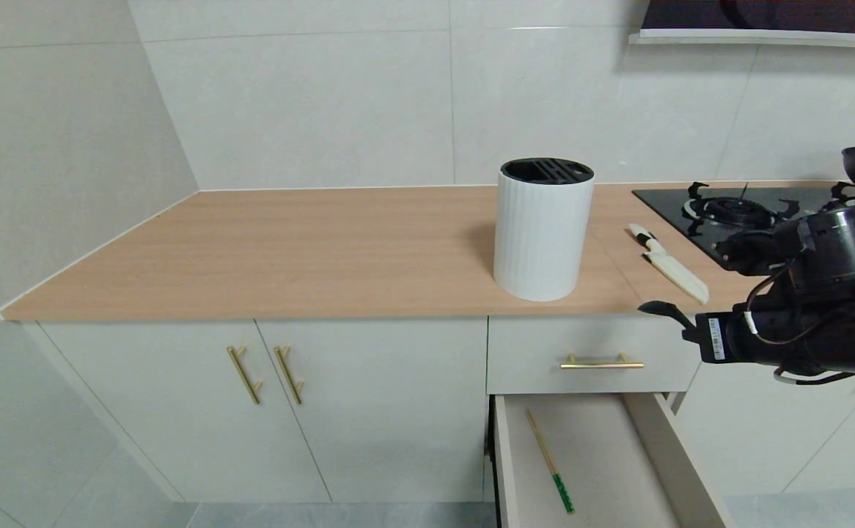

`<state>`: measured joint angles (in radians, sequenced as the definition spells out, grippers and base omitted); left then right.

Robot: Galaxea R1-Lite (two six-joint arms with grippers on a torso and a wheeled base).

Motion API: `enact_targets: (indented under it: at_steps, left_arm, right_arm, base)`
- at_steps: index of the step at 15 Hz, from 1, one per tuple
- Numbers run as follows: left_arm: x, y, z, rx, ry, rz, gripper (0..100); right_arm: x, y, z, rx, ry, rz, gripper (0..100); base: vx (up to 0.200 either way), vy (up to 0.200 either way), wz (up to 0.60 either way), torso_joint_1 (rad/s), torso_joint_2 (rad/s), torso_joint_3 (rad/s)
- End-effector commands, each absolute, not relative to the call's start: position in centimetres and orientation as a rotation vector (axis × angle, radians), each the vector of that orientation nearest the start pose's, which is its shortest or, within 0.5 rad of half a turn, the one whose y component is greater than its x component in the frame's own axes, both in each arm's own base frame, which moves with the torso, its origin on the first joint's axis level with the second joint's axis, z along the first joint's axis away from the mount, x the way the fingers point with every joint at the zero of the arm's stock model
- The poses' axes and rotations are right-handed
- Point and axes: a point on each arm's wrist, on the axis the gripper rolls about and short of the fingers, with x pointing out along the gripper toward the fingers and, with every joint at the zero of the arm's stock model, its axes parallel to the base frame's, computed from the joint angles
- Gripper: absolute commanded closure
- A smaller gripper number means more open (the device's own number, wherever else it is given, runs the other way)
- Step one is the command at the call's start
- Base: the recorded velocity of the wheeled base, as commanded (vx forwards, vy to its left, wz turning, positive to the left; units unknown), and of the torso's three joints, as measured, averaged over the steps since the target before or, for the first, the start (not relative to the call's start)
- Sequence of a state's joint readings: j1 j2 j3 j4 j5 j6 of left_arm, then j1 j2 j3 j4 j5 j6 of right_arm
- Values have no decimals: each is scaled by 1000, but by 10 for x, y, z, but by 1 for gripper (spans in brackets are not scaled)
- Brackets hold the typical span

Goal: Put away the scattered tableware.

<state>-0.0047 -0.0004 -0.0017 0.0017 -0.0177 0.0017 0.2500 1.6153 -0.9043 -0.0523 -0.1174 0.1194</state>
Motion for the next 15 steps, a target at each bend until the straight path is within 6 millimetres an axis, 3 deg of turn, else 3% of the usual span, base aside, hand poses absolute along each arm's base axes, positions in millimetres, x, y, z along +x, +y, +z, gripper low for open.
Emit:
enact_targets:
  at_steps: [1, 15]
  left_arm:
    - [-23, 0, 76, 2, 0, -21, 0]
    - [-23, 0, 76, 2, 0, -23, 0]
  right_arm:
    - [272, 68, 173, -11, 676, 89, 100]
    - [279, 69, 161, -20, 716, 83, 100]
  base:
    - [0, 0, 0, 0, 0, 0]
    - [0, 0, 0, -170, 448, 272]
